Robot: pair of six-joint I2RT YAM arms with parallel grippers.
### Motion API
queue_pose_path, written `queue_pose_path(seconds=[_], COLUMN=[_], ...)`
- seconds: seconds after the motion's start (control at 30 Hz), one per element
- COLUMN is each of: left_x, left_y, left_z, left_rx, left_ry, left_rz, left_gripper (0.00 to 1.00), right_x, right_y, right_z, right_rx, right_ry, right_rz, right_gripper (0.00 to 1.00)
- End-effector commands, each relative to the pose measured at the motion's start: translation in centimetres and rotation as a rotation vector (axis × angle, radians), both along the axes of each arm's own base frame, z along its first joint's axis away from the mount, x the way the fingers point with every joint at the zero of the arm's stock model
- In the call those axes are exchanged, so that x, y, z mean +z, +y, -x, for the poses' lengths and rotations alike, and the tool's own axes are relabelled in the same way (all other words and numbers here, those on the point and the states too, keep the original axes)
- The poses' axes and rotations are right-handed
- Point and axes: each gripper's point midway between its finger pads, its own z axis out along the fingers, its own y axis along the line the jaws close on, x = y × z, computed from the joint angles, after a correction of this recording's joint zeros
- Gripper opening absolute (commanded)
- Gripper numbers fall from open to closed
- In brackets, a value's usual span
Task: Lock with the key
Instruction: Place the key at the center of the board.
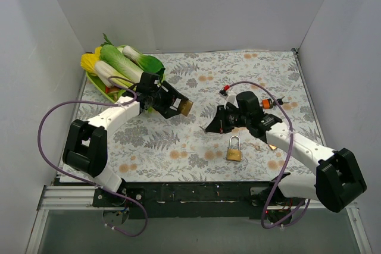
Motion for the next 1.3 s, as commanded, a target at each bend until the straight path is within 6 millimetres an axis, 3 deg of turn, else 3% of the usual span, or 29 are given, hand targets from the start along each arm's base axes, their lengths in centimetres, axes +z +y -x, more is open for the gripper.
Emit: queue_pose_path(seconds=[0.0, 0.13, 0.27, 0.53, 0.83, 0.93, 1.27], left_x=[3.2, 1.2, 0.4, -0.3, -2.1, -2.2, -4.3], left_y=[-0.5, 0.2, 0.1, -1.8, -3.1, -3.8, -3.6], left_z=[-0.3, 1.9, 3.4, 5.0, 7.3, 8.2, 12.9], left_rx=[-0.032, -0.052, -0.066, -0.138, -0.207, -0.243, -0.413], left_ry=[-0.105, -0.053, -0.029, -0.024, 0.049, 0.052, 0.176], left_rz=[0.032, 0.01, 0.009, -0.02, -0.026, -0.024, -0.098], left_gripper=[0.0, 0.0, 0.0, 0.0, 0.0, 0.0, 0.0], right_x=[-0.7, -4.7, -6.9, -10.0, -11.6, -11.7, -11.1], right_y=[-1.0, -2.9, -3.9, -4.7, -4.7, -4.7, -4.8], right_z=[1.4, 2.9, 3.8, 4.2, 5.0, 5.1, 4.9], right_rx=[-0.054, -0.194, -0.318, -0.409, -0.418, -0.423, -0.417], right_ry=[0.085, 0.248, 0.39, 0.501, 0.56, 0.571, 0.549], right_rz=[0.003, 0.065, 0.081, 0.158, 0.188, 0.199, 0.221], right_gripper=[0.01, 0.01, 0.01, 0.01, 0.01, 0.23, 0.33])
